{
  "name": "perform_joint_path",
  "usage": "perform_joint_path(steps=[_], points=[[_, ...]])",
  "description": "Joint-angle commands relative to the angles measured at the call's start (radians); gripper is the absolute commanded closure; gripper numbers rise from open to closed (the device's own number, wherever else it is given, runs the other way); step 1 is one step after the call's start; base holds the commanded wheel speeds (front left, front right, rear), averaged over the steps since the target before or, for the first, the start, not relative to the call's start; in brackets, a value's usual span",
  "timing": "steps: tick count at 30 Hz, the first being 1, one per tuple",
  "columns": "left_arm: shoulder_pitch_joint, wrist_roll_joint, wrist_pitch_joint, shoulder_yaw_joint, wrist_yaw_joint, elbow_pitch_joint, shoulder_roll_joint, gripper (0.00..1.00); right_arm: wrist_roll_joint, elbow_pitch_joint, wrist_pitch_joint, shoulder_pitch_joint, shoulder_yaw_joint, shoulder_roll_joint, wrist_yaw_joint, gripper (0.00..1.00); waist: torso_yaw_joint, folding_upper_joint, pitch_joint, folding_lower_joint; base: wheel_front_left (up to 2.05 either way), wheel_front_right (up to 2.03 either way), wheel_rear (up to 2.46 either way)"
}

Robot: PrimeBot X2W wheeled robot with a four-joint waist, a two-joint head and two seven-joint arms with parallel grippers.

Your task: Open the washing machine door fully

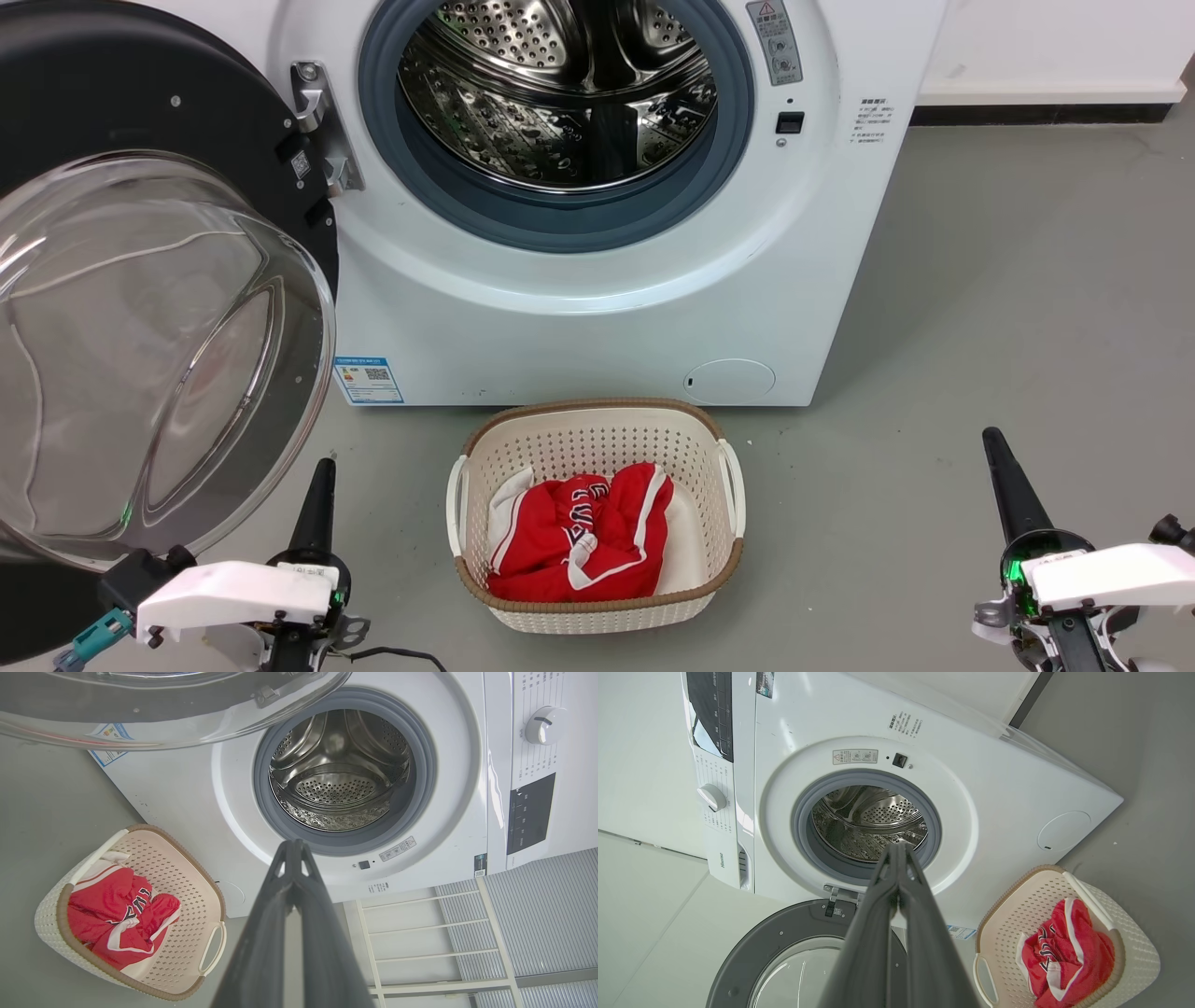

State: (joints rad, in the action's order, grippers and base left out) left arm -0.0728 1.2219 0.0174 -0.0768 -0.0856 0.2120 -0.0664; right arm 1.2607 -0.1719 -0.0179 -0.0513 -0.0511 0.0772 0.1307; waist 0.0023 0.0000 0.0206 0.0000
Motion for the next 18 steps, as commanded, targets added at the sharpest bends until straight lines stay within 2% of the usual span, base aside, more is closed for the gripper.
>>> perform_joint_path(steps=[1, 18], points=[[-0.026, 0.026, 0.007, -0.006, -0.007, -0.004, -0.001, 1.0, 0.027, -0.001, -0.004, -0.02, -0.003, 0.005, 0.0, 1.0, 0.0, 0.0, -0.001, 0.0, 0.0, 0.0, 0.0], [-0.031, 0.169, 0.043, -0.019, -0.023, 0.012, 0.006, 1.0, 0.165, -0.029, -0.029, -0.038, -0.013, 0.003, 0.0, 1.0, -0.001, 0.0, -0.006, 0.0, 0.0, 0.0, 0.0]])
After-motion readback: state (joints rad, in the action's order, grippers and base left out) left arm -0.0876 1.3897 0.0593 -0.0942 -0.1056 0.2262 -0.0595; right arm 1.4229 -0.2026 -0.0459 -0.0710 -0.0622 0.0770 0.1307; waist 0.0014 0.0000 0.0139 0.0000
